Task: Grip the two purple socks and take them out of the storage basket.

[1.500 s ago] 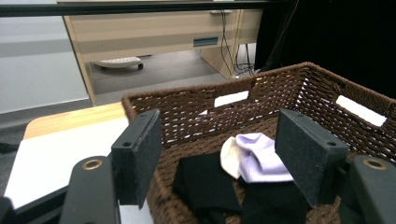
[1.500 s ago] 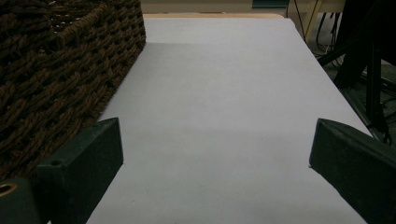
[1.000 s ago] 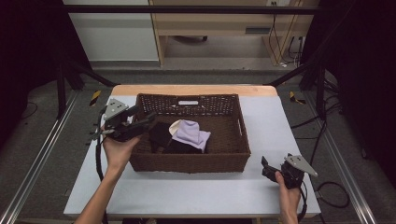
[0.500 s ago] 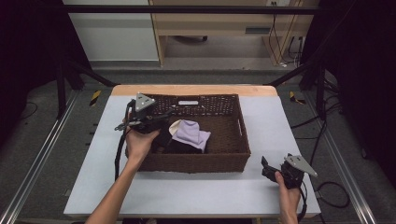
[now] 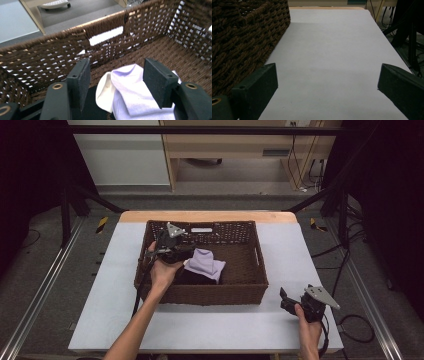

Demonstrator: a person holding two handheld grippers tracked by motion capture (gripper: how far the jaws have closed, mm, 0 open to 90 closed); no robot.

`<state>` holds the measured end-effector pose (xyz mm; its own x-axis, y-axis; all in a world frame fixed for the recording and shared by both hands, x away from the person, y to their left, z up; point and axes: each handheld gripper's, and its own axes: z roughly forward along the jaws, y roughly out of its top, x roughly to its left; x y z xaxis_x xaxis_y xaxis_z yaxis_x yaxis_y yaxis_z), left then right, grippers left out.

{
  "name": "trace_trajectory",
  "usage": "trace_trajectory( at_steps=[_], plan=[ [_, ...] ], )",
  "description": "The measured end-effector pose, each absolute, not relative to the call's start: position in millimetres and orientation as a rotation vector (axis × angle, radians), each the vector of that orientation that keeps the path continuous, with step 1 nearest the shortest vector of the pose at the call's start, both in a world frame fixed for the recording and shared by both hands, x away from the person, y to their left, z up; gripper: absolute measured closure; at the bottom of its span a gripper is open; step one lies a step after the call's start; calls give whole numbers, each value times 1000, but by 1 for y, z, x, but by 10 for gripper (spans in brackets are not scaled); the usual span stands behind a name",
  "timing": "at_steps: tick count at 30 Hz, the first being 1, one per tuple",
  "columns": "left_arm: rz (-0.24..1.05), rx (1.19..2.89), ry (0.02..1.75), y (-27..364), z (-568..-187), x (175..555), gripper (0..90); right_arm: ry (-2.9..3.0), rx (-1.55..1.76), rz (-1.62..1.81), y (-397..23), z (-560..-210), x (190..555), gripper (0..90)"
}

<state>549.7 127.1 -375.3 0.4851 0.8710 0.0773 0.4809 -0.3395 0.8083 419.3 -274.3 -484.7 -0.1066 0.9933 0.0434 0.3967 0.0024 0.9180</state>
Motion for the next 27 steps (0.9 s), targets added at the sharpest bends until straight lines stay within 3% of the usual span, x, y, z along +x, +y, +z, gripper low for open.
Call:
trace_trajectory(
  at_steps=[23, 27],
  plan=[
    [470, 2397, 1097, 97, -409, 565, 303, 1591, 1463, 1079, -274, -485, 420, 33],
    [404, 2449, 1133, 95, -414, 570, 323, 1592, 1462, 1080, -274, -485, 420, 33]
  ],
)
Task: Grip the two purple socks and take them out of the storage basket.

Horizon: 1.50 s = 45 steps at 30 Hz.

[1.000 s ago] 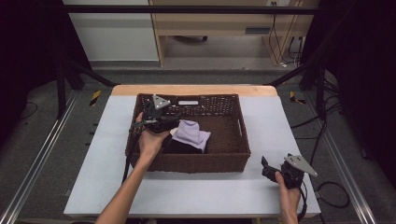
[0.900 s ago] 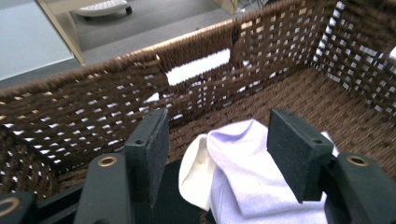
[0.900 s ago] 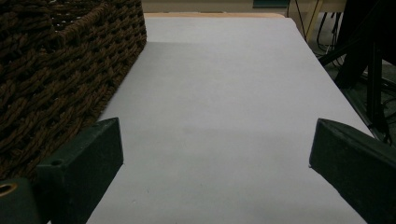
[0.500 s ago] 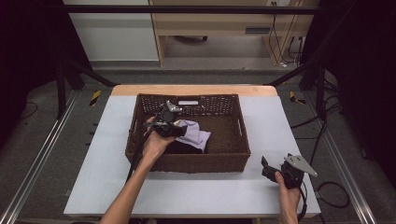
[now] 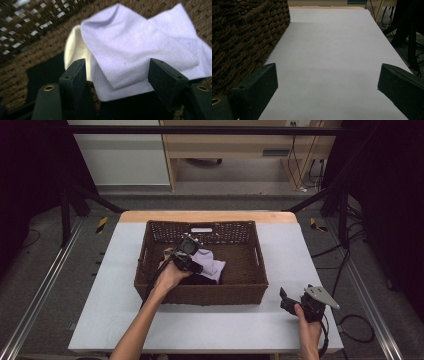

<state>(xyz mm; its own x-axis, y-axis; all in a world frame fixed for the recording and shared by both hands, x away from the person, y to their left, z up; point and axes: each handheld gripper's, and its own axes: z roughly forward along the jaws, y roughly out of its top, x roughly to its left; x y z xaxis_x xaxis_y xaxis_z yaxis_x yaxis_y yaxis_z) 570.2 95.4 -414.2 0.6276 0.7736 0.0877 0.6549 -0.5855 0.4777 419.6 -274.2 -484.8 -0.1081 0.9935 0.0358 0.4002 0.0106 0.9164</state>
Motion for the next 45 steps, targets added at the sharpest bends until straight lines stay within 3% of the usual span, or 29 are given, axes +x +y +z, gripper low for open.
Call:
trace_trajectory(
  at_steps=[2, 4, 5, 6, 7, 8, 12, 34, 45],
  plan=[
    [374, 2459, 1131, 95, -415, 571, 363, 1591, 1462, 1080, -274, -485, 420, 33],
    [344, 2471, 1123, 95, -416, 572, 466, 1591, 1464, 1080, -274, -485, 420, 33],
    [317, 2472, 1118, 95, -416, 572, 575, 1590, 1462, 1079, -274, -485, 419, 33],
    [317, 2472, 1118, 95, -416, 572, 630, 1590, 1462, 1079, -274, -485, 419, 33],
    [318, 2473, 1114, 95, -415, 571, 630, 1589, 1463, 1079, -274, -485, 419, 33],
    [322, 2472, 1109, 96, -415, 571, 716, 1589, 1462, 1079, -274, -485, 419, 33],
    [333, 2443, 1083, 97, -412, 568, 778, 1586, 1463, 1084, -274, -485, 419, 33],
    [487, 1990, 945, 127, -372, 545, 816, 1592, 1467, 1085, -274, -485, 419, 33],
    [518, 1843, 845, 145, -331, 503, 816, 1592, 1466, 1086, -274, -485, 420, 33]
  ],
)
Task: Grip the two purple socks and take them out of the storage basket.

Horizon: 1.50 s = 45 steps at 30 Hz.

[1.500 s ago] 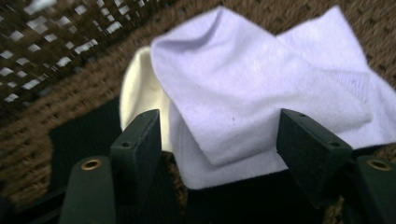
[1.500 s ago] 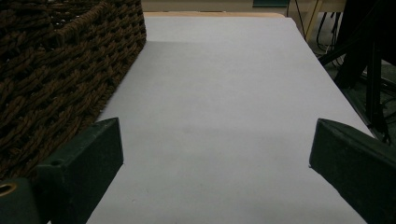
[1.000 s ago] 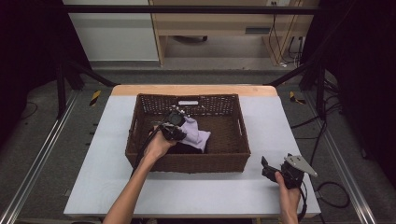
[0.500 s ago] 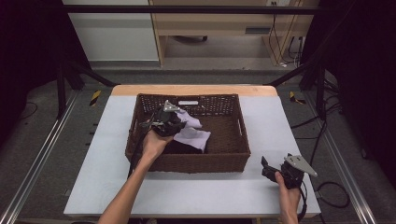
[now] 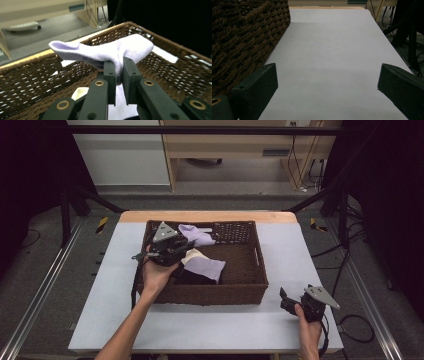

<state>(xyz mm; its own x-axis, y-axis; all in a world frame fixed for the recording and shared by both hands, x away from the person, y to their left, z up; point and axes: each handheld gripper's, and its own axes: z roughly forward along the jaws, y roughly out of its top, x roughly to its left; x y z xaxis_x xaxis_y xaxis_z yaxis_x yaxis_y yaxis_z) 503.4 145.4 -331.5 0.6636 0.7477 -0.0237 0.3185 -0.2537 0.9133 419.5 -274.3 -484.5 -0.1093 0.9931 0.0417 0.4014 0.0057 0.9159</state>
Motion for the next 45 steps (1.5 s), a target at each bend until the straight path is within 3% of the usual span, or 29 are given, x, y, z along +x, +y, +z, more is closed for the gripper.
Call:
trace_trajectory(
  at_steps=[22, 45],
  plan=[
    [522, 1774, 693, 190, -315, 400, 811, 1585, 1469, 1084, -274, -485, 420, 34],
    [423, 1952, 646, 188, -375, 340, 812, 1579, 1466, 1085, -274, -485, 419, 34]
  ],
)
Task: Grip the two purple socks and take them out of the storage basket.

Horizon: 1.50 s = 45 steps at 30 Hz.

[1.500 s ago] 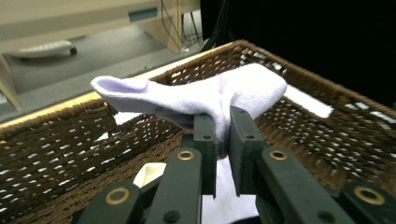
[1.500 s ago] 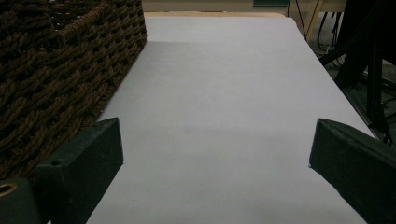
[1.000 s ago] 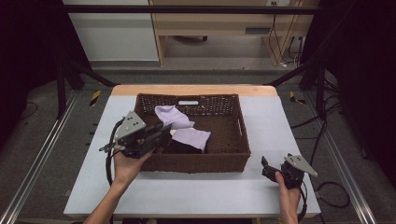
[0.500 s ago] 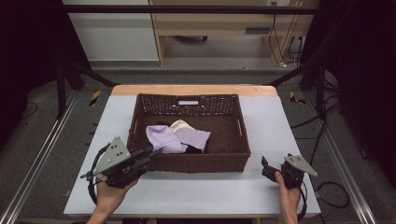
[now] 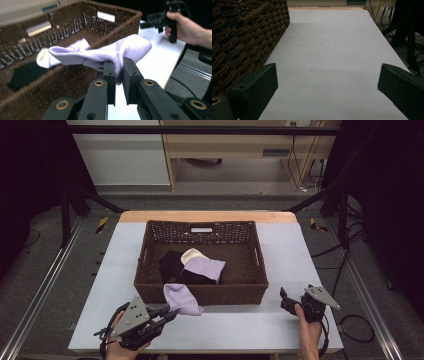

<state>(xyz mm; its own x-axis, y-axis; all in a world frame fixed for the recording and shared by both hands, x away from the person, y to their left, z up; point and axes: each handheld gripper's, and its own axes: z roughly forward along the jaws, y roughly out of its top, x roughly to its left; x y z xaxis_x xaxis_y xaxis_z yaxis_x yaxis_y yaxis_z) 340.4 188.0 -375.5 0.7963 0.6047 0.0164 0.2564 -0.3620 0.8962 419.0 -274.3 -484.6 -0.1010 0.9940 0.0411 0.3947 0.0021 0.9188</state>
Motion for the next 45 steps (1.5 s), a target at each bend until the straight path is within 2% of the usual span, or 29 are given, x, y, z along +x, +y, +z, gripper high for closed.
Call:
trace_trajectory(
  at_steps=[7, 21, 23, 25, 28, 32, 40, 45],
  plan=[
    [361, 2019, 676, 183, -403, 339, 812, 1575, 1469, 1085, -275, -485, 419, 34],
    [263, 2163, 789, 173, -452, 358, 794, 1577, 1467, 1082, -274, -484, 419, 34],
    [263, 2170, 804, 173, -455, 360, 759, 1577, 1468, 1083, -274, -484, 419, 34],
    [278, 2169, 827, 172, -455, 361, 666, 1577, 1468, 1083, -274, -484, 419, 33],
    [289, 2157, 843, 172, -453, 359, 572, 1577, 1467, 1083, -274, -484, 419, 34],
    [316, 2113, 843, 177, -442, 354, 491, 1577, 1469, 1087, -275, -485, 419, 34],
    [349, 2030, 891, 190, -427, 359, 462, 1576, 1469, 1084, -274, -484, 419, 34],
    [406, 1962, 890, 197, -403, 367, 441, 1576, 1474, 1085, -275, -485, 419, 34]
  ],
)
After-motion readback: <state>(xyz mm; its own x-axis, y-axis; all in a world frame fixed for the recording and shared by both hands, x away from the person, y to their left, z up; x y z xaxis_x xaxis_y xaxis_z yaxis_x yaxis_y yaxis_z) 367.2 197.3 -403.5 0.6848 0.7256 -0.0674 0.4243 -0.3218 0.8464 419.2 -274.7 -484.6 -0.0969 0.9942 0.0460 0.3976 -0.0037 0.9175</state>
